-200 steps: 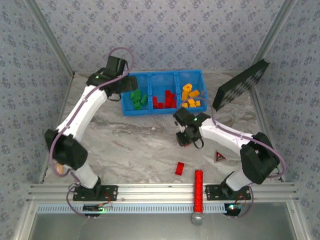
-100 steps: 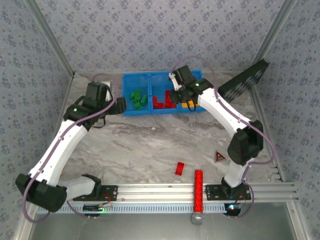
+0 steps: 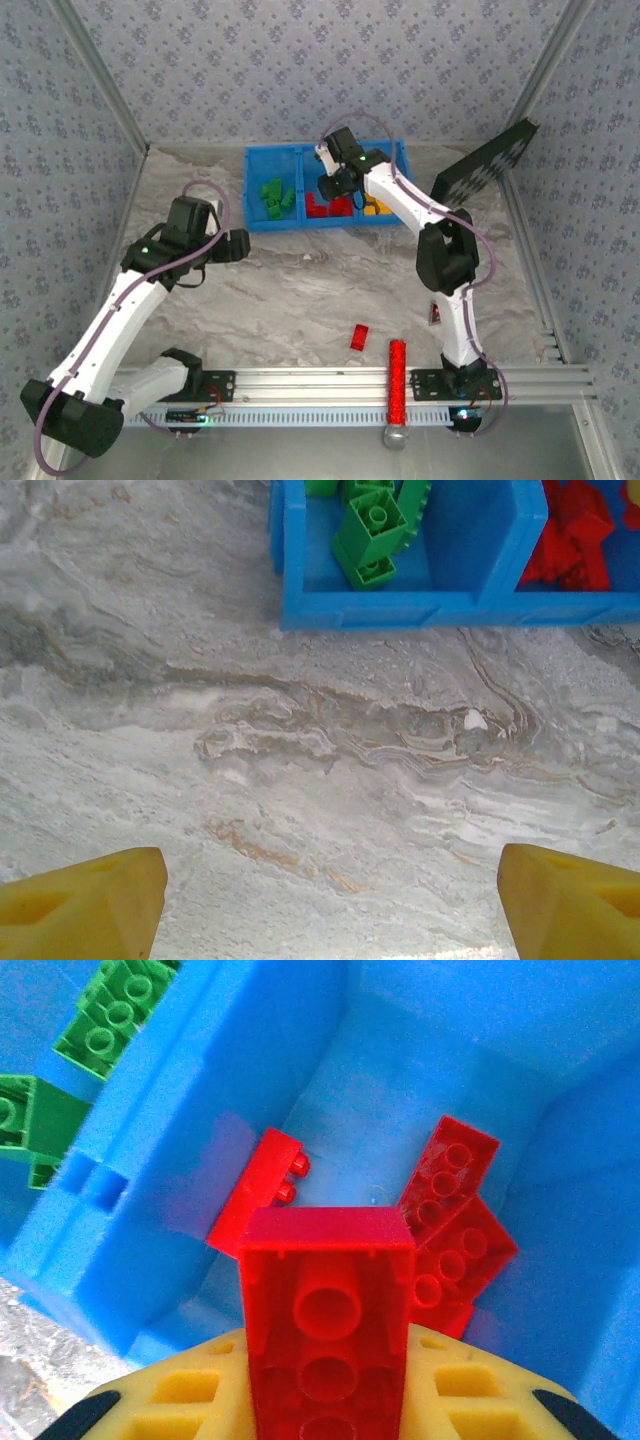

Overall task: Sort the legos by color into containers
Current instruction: Place the lego in the container.

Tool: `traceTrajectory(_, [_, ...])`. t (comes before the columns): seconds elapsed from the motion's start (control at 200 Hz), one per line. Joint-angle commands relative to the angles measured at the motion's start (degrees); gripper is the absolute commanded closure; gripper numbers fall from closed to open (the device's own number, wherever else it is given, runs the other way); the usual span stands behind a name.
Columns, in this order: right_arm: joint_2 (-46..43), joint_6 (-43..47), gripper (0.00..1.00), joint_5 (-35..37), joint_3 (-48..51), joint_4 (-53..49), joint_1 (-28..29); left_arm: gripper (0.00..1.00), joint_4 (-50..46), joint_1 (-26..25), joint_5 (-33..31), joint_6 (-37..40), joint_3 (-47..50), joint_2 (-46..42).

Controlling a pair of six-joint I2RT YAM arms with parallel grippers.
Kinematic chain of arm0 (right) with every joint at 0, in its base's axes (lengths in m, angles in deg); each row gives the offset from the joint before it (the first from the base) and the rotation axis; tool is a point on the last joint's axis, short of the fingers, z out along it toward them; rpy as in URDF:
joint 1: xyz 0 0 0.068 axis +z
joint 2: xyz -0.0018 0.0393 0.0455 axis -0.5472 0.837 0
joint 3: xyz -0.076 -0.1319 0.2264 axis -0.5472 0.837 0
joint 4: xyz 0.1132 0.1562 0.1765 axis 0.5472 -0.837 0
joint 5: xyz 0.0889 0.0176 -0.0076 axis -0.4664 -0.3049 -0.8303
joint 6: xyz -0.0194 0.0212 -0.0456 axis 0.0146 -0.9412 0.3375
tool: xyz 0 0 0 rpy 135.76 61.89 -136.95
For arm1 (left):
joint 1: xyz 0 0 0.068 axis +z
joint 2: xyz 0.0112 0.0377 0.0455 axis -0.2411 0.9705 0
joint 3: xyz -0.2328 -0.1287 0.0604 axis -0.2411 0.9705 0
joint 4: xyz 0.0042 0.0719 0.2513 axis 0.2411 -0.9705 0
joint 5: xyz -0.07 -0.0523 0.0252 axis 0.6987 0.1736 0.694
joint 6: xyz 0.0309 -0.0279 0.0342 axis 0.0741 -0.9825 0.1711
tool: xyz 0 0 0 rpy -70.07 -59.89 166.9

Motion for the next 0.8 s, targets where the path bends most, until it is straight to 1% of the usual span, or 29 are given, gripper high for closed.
traceTrajectory(0.0, [2.8,1.1,0.68,0.1,-2.3,0.3,-0.3,0.13,-0.2,-0.1,3.8,-1.6,1.6,-1.1])
traceTrajectory(0.175, [5.8,1.4,0.67,1.9,-3.4,-0.1,-0.3,0.12,1.2,-4.4,4.0,-4.3,3.7,-0.7])
traceTrajectory(0.325, [7.5,1.6,0.63,3.2,-4.3,-0.8,-0.1,0.11,2.5,-9.7,2.9,-7.3,4.2,1.0])
traceTrajectory(0.485, [8.1,1.8,0.57,3.7,-4.4,-1.4,0.0,0.11,4.1,-17.2,1.8,-12.3,4.9,3.5])
traceTrajectory(0.595, [7.5,2.0,0.52,3.7,-4.3,-1.5,0.3,0.12,5.4,-23.7,-0.2,-16.1,4.9,5.4])
traceTrajectory(0.795, [4.8,2.6,0.50,3.9,-4.6,-2.1,1.0,0.12,7.8,-33.1,-0.5,-20.8,4.0,12.0])
